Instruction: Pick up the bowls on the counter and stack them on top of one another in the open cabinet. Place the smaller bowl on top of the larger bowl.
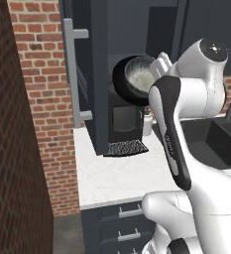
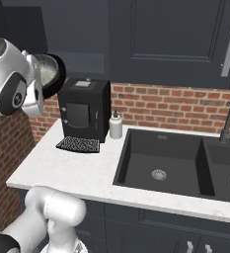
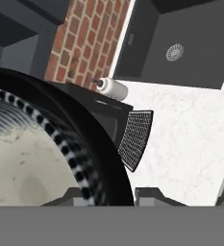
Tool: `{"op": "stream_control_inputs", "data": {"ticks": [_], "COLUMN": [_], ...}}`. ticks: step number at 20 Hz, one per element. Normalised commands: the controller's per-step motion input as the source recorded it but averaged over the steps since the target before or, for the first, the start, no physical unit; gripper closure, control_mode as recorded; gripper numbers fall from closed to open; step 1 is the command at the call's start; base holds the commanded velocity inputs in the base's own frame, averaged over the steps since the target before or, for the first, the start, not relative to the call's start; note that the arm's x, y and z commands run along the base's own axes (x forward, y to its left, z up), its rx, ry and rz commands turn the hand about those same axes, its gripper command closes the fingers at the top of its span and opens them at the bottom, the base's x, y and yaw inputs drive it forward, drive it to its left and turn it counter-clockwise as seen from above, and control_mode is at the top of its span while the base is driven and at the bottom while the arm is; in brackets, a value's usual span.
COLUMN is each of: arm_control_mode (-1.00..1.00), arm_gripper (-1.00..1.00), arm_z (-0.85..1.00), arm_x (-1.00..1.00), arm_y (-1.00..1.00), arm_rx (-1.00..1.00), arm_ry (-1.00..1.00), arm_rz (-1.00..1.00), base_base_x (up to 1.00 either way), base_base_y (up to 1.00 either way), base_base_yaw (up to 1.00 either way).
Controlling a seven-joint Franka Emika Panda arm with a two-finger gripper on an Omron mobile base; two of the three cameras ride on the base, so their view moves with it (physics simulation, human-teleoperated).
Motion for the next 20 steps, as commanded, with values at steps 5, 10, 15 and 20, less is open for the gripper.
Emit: {"op": "stream_control_inputs", "data": {"ticks": [5, 10, 15, 20], "arm_control_mode": [-1.00, -1.00, -1.00, -1.00], "arm_gripper": [1.00, 1.00, 1.00, 1.00], "arm_z": [0.00, 0.00, -0.02, 0.17], "arm_x": [0.26, 0.65, 0.82, 0.67], "arm_y": [0.06, 0.00, 0.05, 0.26], "arm_rx": [0.03, 0.03, 0.00, 0.00], "arm_ry": [-0.04, -0.11, 0.00, 0.00], "arm_rz": [0.00, 0.00, -0.02, -0.07], "base_base_x": [0.00, 0.00, 0.00, 0.00], "base_base_y": [0.00, 0.00, 0.00, 0.00], "base_base_yaw": [0.00, 0.00, 0.00, 0.00]}}
